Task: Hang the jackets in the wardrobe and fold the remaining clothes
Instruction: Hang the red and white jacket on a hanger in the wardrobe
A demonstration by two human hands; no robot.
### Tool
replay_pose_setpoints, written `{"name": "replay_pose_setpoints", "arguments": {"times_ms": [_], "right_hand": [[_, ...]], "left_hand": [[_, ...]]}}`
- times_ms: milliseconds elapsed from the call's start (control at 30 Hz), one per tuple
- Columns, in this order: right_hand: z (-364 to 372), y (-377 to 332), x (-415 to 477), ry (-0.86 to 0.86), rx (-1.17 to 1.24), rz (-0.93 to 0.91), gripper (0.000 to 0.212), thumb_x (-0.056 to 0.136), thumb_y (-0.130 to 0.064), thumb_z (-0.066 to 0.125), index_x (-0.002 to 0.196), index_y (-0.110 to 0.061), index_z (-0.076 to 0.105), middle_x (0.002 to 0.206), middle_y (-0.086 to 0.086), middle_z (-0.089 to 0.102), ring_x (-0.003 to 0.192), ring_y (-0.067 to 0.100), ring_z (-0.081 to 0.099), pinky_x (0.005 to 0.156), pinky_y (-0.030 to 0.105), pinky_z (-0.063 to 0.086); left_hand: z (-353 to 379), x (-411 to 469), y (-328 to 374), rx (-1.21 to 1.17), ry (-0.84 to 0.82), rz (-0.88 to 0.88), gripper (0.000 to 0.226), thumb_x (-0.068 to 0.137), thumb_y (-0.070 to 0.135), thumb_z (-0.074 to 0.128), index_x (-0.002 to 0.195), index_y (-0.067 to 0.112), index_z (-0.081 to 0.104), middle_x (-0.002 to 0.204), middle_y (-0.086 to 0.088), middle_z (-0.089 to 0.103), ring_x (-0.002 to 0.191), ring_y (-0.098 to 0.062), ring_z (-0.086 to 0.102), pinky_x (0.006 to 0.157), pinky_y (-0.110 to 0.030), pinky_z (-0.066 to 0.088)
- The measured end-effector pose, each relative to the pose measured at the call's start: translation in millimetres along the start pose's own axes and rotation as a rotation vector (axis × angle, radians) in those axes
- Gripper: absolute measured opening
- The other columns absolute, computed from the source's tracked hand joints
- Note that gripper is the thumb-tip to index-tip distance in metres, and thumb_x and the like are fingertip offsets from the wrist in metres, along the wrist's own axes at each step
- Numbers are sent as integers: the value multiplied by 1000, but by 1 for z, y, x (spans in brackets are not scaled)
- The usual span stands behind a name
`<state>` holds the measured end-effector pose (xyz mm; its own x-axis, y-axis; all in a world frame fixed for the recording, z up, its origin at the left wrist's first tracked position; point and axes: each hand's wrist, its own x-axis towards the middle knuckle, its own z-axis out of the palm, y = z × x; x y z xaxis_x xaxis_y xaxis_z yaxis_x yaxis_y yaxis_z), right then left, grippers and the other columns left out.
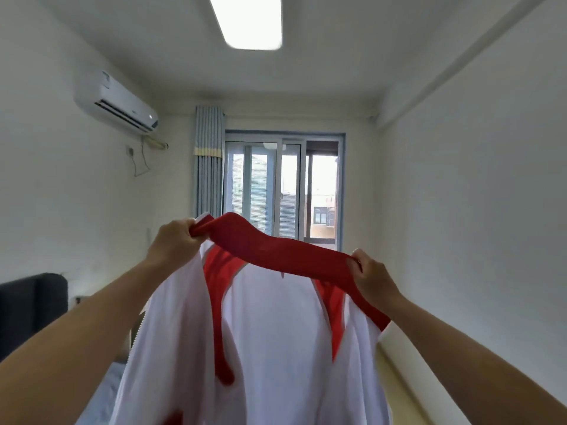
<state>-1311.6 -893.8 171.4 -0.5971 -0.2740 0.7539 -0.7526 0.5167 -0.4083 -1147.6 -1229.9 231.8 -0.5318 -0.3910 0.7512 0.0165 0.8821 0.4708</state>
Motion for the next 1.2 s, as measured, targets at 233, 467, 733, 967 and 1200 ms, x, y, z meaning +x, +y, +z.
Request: {"name": "replay_pose_setpoints", "arguments": {"times_ms": [233,467,733,967,1200], "right_hand": [[-36,0,2,-518,-715,-173,40,86,-53,60,104,-17,60,98,1,67,88,19,63,67,27,39],[-46,-26,39,-101,-531,59,24,96,-30,47,99,-15,65,95,5,65,80,23,57,67,29,40],[-55,-25,44,-186,-611,145,19,93,-25,49,90,-15,64,85,2,63,75,22,54,66,27,40],[-50,-29,44,-266,-495,236,13,91,-21,51,88,-15,62,83,3,62,76,22,59,60,27,41],[-73,-48,65,258,-173,210,20,93,-22,50,86,-10,63,80,12,62,77,29,57,65,28,36]], "left_hand": [[0,-11,-26,244,-83,-16,39,86,55,58,94,19,70,69,1,61,66,-20,57,61,-29,43],[5,-9,8,170,249,4,34,96,38,49,83,9,61,61,-2,54,58,-26,52,55,-30,36],[25,-4,-6,286,-115,-56,24,95,32,51,105,13,61,100,-17,67,92,-33,63,72,-35,45],[35,-8,14,176,-327,-100,19,91,28,56,93,13,67,84,-9,65,85,-29,63,66,-28,40],[17,27,37,-146,190,-164,25,94,21,53,101,1,65,92,-22,67,88,-37,64,68,-32,41]]}}
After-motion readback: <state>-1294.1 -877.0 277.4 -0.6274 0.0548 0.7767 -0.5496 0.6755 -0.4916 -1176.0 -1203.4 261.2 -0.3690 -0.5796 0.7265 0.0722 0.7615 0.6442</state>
